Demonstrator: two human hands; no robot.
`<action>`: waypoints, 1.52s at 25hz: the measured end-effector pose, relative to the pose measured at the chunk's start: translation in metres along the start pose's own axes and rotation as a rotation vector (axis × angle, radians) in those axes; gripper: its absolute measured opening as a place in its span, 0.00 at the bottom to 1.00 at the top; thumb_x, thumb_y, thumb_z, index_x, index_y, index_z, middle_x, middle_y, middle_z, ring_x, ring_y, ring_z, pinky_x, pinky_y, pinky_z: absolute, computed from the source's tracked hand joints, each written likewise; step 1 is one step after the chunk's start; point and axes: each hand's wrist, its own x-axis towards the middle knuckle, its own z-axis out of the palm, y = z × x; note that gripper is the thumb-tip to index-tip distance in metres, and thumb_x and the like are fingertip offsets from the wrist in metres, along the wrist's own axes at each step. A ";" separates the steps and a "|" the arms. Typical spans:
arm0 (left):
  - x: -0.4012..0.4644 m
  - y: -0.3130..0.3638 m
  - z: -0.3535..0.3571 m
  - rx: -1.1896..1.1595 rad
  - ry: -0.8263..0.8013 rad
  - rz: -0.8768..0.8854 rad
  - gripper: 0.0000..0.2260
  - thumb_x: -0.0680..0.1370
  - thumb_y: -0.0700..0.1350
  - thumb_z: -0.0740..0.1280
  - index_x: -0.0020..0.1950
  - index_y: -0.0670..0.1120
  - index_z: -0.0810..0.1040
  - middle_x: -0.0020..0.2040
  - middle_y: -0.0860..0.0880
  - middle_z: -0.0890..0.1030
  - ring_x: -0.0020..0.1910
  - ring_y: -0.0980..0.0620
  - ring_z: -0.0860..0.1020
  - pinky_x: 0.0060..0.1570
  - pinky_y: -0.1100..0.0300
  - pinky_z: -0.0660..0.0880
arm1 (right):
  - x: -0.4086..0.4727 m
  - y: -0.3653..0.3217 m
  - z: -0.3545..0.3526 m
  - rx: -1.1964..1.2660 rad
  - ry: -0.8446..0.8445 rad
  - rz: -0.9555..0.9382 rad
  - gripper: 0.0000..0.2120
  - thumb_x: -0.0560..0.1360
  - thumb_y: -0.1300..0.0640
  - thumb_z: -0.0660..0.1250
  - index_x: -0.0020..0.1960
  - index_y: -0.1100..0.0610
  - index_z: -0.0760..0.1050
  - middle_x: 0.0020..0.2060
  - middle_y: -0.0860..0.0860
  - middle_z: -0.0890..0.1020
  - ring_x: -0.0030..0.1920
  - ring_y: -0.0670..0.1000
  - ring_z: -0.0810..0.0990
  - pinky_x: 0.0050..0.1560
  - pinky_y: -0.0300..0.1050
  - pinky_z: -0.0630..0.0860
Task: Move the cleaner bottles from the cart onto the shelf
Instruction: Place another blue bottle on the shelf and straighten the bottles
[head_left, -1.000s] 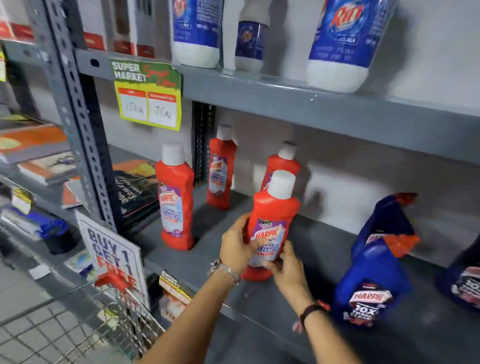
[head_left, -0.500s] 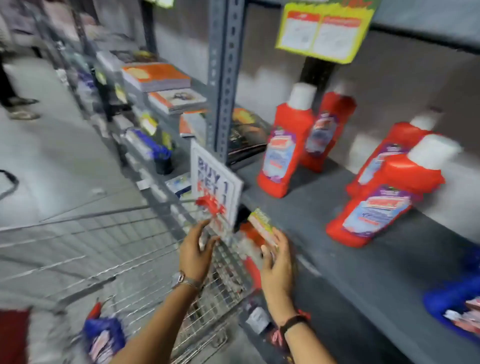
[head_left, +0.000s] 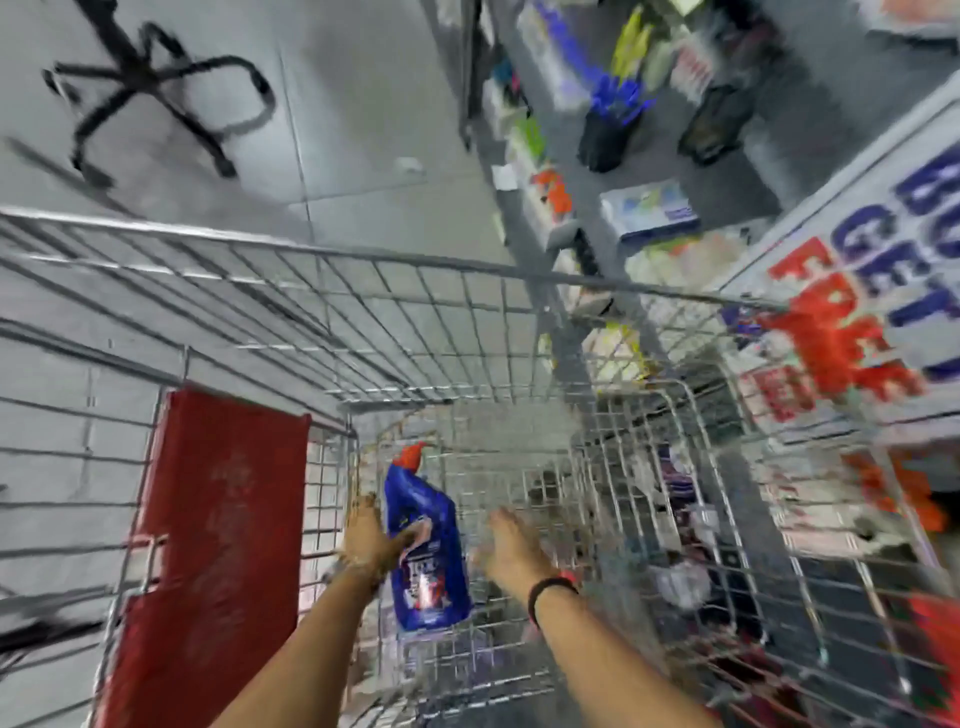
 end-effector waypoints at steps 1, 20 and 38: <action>0.011 -0.013 0.006 -0.014 -0.036 -0.036 0.28 0.61 0.44 0.77 0.55 0.40 0.68 0.53 0.34 0.77 0.52 0.42 0.76 0.49 0.51 0.74 | 0.013 0.004 0.016 0.014 -0.039 0.041 0.24 0.71 0.62 0.66 0.64 0.63 0.63 0.65 0.61 0.69 0.65 0.58 0.68 0.62 0.45 0.66; -0.156 0.176 0.060 -0.130 -0.251 0.840 0.27 0.57 0.60 0.69 0.51 0.48 0.71 0.45 0.45 0.74 0.46 0.44 0.74 0.49 0.54 0.72 | -0.132 0.019 -0.152 0.383 0.523 -0.261 0.27 0.60 0.73 0.73 0.55 0.57 0.70 0.52 0.59 0.76 0.53 0.54 0.74 0.58 0.55 0.72; -0.657 0.147 0.342 0.018 -1.144 1.451 0.31 0.58 0.51 0.75 0.57 0.45 0.69 0.48 0.47 0.81 0.47 0.46 0.80 0.47 0.58 0.76 | -0.617 0.357 -0.199 0.503 1.529 0.100 0.35 0.65 0.68 0.72 0.67 0.56 0.61 0.57 0.57 0.79 0.56 0.54 0.78 0.60 0.55 0.74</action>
